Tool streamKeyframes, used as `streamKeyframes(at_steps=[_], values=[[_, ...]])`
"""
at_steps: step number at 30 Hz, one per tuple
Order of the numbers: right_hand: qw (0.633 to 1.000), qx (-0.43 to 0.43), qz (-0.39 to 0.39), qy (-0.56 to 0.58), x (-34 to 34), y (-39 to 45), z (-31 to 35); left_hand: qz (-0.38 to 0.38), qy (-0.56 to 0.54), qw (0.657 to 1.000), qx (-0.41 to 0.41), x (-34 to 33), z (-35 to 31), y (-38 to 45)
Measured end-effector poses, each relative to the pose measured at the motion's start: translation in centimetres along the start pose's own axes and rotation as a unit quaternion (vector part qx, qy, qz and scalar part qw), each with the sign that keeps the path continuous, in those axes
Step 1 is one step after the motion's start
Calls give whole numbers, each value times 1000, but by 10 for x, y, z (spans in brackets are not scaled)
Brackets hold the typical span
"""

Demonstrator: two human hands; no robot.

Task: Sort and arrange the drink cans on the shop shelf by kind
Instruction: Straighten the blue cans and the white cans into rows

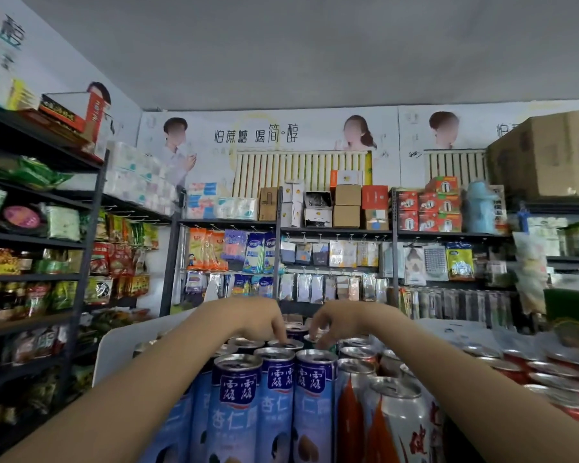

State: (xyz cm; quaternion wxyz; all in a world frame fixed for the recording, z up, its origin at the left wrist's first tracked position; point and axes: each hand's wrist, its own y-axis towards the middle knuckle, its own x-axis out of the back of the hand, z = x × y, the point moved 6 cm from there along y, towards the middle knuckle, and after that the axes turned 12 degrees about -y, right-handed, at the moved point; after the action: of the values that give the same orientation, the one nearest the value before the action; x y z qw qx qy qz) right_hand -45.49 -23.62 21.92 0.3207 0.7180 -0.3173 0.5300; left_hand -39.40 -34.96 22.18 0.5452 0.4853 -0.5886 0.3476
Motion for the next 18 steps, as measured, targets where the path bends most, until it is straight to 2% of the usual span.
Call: streamKeyframes(at_steps=[8,18], values=[[999,19,-48,18,1,13,2,7,22,999,31,-3,-3,6],[995,-46,-77,37,-5,-2,3,12,13,998,61,-6,-5,-2]])
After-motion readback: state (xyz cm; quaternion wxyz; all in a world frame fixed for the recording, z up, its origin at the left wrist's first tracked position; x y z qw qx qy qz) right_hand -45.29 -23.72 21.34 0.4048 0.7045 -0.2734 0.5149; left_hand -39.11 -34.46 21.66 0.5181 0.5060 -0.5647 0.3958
